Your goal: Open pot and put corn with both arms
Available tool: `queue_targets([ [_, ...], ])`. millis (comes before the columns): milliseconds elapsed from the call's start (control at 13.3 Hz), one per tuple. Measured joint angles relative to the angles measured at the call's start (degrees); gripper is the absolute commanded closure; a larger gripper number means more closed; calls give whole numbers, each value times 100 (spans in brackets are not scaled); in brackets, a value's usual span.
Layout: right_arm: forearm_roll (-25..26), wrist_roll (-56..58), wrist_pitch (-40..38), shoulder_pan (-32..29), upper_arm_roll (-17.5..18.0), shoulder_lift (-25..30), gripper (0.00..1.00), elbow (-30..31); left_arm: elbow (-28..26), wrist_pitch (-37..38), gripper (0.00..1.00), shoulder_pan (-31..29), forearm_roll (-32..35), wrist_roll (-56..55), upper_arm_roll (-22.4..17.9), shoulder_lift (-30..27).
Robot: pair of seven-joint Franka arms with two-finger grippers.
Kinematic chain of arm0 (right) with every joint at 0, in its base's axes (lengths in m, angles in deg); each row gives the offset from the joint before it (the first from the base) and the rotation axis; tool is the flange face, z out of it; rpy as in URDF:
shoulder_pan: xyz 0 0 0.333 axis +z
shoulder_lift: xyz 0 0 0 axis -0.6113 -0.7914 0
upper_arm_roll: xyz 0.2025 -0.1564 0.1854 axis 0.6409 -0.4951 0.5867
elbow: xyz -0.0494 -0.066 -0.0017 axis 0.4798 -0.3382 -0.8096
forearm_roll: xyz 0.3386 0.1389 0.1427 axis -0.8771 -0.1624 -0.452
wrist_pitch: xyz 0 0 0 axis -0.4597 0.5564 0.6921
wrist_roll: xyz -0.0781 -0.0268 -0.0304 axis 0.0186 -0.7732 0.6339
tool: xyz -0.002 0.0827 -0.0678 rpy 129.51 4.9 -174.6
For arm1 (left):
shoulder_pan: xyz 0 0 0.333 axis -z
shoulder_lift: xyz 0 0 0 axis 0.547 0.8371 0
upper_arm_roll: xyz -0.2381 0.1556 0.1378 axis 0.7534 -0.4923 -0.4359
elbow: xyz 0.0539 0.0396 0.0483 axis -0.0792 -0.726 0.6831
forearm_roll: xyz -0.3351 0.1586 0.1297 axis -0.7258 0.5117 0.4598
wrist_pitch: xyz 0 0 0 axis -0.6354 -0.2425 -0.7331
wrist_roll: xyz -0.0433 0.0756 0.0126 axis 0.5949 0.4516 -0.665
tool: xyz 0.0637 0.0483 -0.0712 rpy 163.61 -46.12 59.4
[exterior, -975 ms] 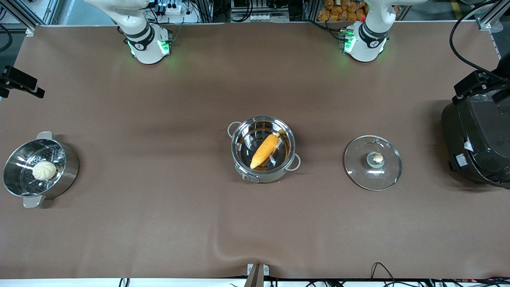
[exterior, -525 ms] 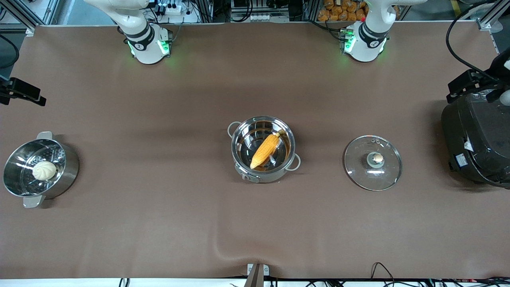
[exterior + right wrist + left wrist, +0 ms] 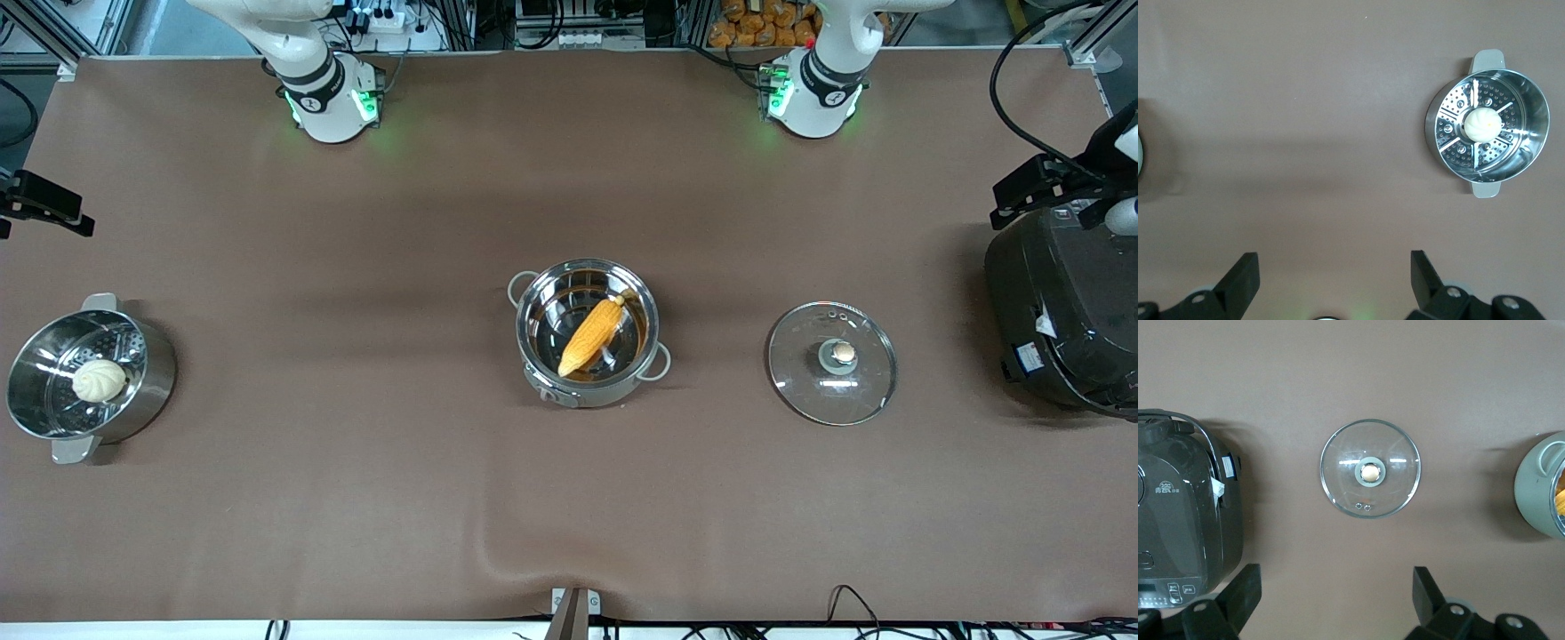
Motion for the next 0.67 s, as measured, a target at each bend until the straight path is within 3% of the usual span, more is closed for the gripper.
queue_targets([
  [675,11,190,-139,-2,3,-2,0,1,3,0,0,0,0,0,-6,0],
])
